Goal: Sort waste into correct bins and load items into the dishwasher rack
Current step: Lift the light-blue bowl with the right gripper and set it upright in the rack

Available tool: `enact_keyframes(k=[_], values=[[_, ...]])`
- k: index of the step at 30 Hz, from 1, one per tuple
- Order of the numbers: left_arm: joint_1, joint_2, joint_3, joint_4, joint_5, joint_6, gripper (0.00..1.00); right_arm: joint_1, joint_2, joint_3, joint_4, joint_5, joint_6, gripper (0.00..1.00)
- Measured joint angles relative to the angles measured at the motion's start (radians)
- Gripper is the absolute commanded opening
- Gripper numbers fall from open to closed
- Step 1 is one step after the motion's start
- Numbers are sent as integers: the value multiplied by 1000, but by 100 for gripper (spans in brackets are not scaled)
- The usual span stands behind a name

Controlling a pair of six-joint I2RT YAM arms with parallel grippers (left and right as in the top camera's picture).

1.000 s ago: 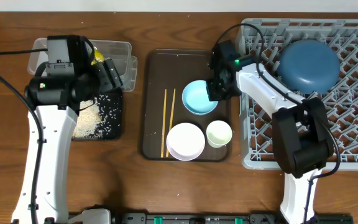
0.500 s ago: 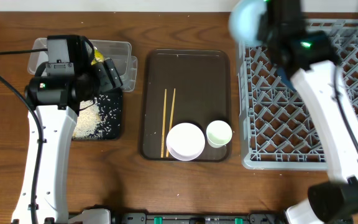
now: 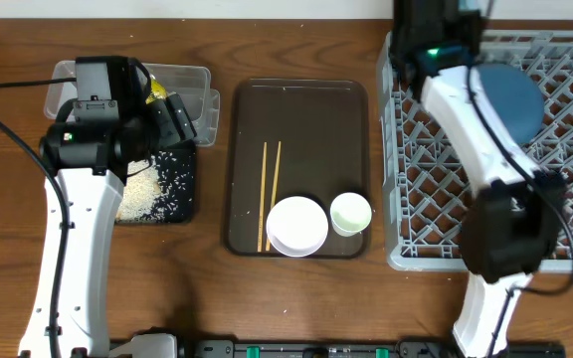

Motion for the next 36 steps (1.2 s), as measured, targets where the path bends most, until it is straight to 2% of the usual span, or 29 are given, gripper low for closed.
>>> enact_keyframes(k=[10, 23, 36], values=[[0, 0, 0, 0, 0, 0, 87, 3, 97, -1, -6, 71, -45, 1], [0, 0, 0, 0, 0, 0, 87, 47, 103, -1, -115, 94, -36, 1], [0, 0, 0, 0, 0, 0, 87, 24, 104, -1, -97, 89, -35, 1]])
